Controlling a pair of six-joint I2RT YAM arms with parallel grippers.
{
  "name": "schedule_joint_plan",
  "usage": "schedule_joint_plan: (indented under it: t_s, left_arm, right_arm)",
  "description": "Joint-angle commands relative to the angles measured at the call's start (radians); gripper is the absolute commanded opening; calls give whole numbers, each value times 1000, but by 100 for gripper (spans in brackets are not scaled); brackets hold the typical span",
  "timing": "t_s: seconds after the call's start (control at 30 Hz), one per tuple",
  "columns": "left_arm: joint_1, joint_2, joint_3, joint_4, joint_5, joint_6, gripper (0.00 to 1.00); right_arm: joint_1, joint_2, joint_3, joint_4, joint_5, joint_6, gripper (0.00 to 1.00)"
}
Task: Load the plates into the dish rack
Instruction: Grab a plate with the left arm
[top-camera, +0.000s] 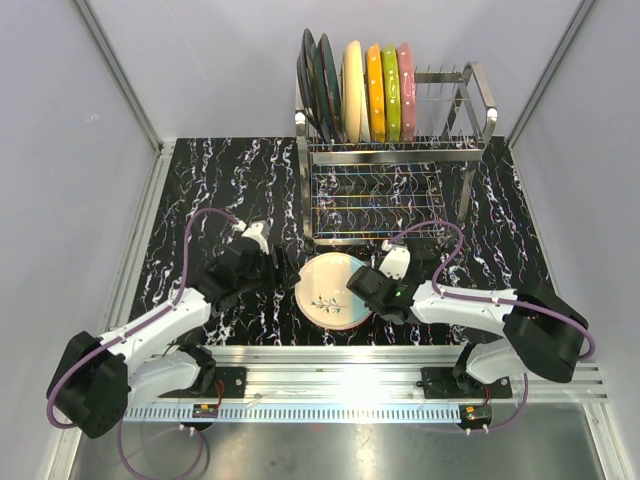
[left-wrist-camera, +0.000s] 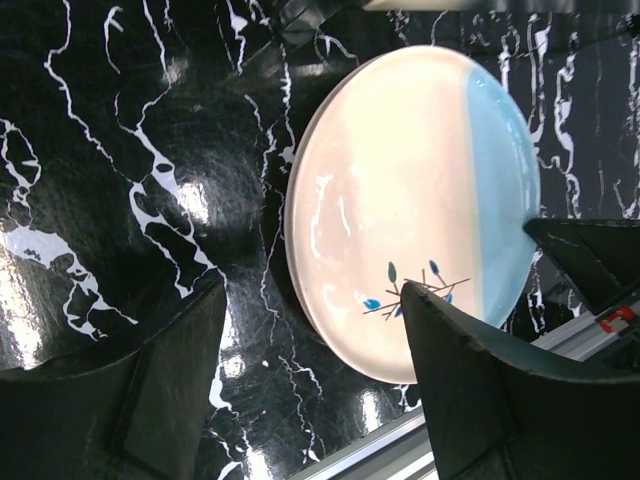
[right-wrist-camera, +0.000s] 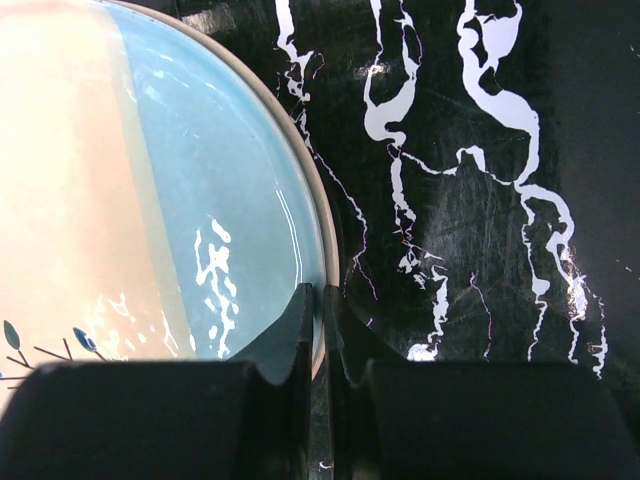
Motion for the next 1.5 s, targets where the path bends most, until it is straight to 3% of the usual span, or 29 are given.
schedule_joint_plan:
  t_s: [0.0,0.43,0.73,1.27,1.47]
  left_arm:
    - [-8,10,-20,64,-3,-12,76]
    - [-13,41,-66,113,0,-37,84]
    - [-22,105,-75,169,29,-61,84]
    - [-54,142,-104,228,42,-100,76]
    - [-54,133,-102,219,39,-97,62]
  right_arm:
    - [-1,-18,11,32,-27,5,0]
    - [-1,49,8,116,-80,-14,0]
    - [0,42,-32,170,-110,-17,1]
    - [0,86,-29,239,-155,-20,1]
    - [0,85,-32,236,-158,-21,1]
